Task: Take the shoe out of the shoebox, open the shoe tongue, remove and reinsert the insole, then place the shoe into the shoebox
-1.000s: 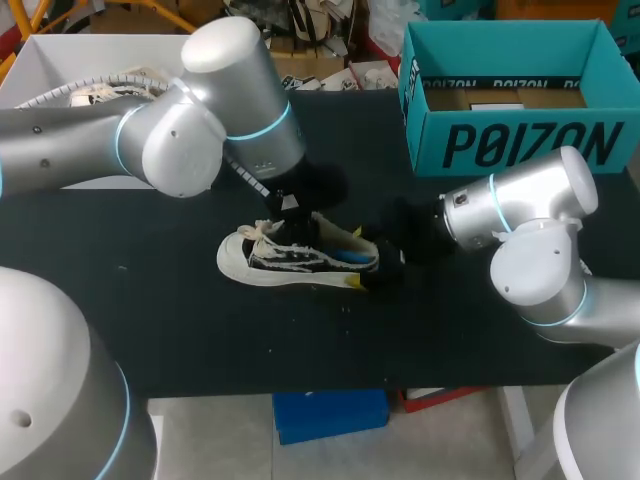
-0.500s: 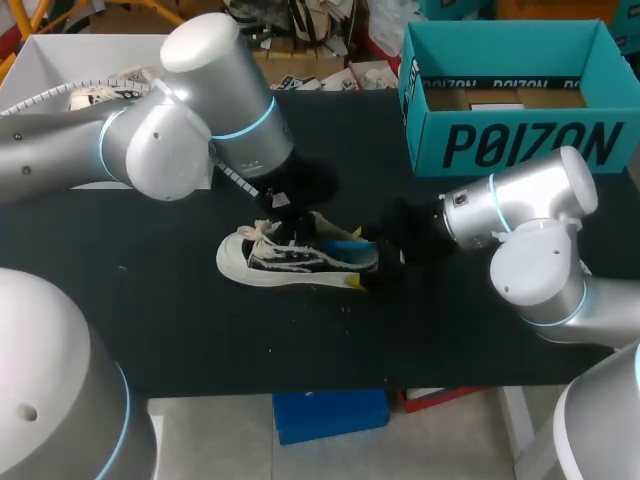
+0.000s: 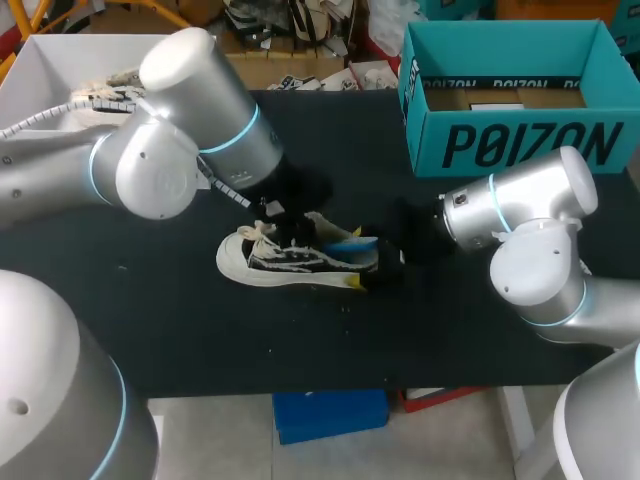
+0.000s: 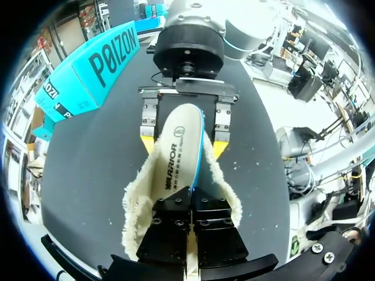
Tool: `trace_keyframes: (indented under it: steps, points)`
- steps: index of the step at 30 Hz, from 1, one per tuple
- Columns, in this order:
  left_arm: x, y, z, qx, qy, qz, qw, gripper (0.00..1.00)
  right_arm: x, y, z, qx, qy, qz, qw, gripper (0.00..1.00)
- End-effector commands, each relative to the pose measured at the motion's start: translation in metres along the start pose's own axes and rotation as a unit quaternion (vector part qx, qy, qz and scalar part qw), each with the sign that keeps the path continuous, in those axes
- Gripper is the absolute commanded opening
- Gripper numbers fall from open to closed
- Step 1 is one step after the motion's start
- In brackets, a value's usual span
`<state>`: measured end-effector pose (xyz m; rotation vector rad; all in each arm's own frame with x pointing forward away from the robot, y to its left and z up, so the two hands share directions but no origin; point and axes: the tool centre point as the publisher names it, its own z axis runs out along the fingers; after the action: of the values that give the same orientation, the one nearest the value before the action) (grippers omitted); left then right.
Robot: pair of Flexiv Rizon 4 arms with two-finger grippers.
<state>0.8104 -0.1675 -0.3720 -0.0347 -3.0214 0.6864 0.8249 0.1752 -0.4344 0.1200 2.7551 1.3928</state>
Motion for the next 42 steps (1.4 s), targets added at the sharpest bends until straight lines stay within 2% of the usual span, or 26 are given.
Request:
trace_keyframes:
  steps: [1,16,17,18,19,20,22,23,26,29,31,32,35,38,41,42]
  points:
    - [-0.003,0.0,0.008,0.004,0.0,-0.003,1.0,0.0,0.0,-0.002,0.004,0.001,0.0,0.001,1.0,0.0]
    - [-0.003,-0.007,0.014,0.004,0.002,0.003,1.0,0.0,0.0,-0.002,0.004,0.001,0.0,0.001,1.0,0.01]
    - [-0.002,-0.007,0.014,0.0,0.001,0.005,1.0,0.04,0.0,-0.002,0.004,0.001,0.0,0.001,1.0,0.03]
    - [-0.002,-0.006,0.014,-0.002,-0.001,0.007,1.0,0.22,0.0,-0.002,0.004,0.001,0.0,0.001,1.0,0.06]
    - [-0.001,-0.006,0.014,-0.003,-0.002,0.008,1.0,0.35,0.0,-0.002,0.004,0.001,0.0,0.001,1.0,0.17]
    - [-0.001,-0.006,0.014,-0.004,-0.007,0.012,1.0,0.43,0.0,-0.002,0.004,0.001,0.0,0.001,1.0,0.21]
    - [0.003,-0.005,0.013,-0.008,-0.015,0.02,1.0,0.49,0.0,-0.002,0.004,0.001,0.0,0.001,1.0,0.18]
    - [0.005,-0.005,0.014,-0.009,-0.02,0.025,0.999,0.49,0.0,-0.002,0.004,0.001,0.0,0.001,1.0,0.15]
    - [0.009,-0.005,0.017,-0.019,-0.033,0.034,0.999,0.52,0.0,-0.002,0.004,0.001,0.0,0.001,1.0,0.12]
    - [0.011,-0.005,0.02,-0.021,-0.04,0.041,0.998,0.64,0.0,-0.002,0.004,0.001,0.0,0.001,1.0,0.09]
    - [0.011,-0.006,0.021,-0.02,-0.046,0.042,0.998,0.78,0.0,-0.002,0.004,0.001,0.0,0.001,1.0,0.06]
    - [0.011,-0.006,0.023,-0.02,-0.051,0.042,0.998,0.78,0.0,-0.002,0.004,0.001,0.0,0.001,1.0,0.05]
    - [0.013,-0.009,0.026,-0.023,-0.075,0.045,0.996,0.6,0.0,-0.002,0.004,0.001,0.0,0.001,1.0,0.05]
    - [0.015,-0.013,0.031,-0.028,-0.091,0.053,0.994,0.5,0.0,-0.002,0.004,0.001,0.0,0.001,1.0,0.05]
    - [0.014,-0.017,0.035,-0.037,-0.112,0.068,0.991,0.49,0.0,-0.002,0.004,0.001,0.0,0.001,1.0,0.05]
    - [0.015,-0.019,0.035,-0.038,-0.117,0.073,0.99,0.52,0.0,-0.002,0.004,0.001,0.0,0.001,1.0,0.05]
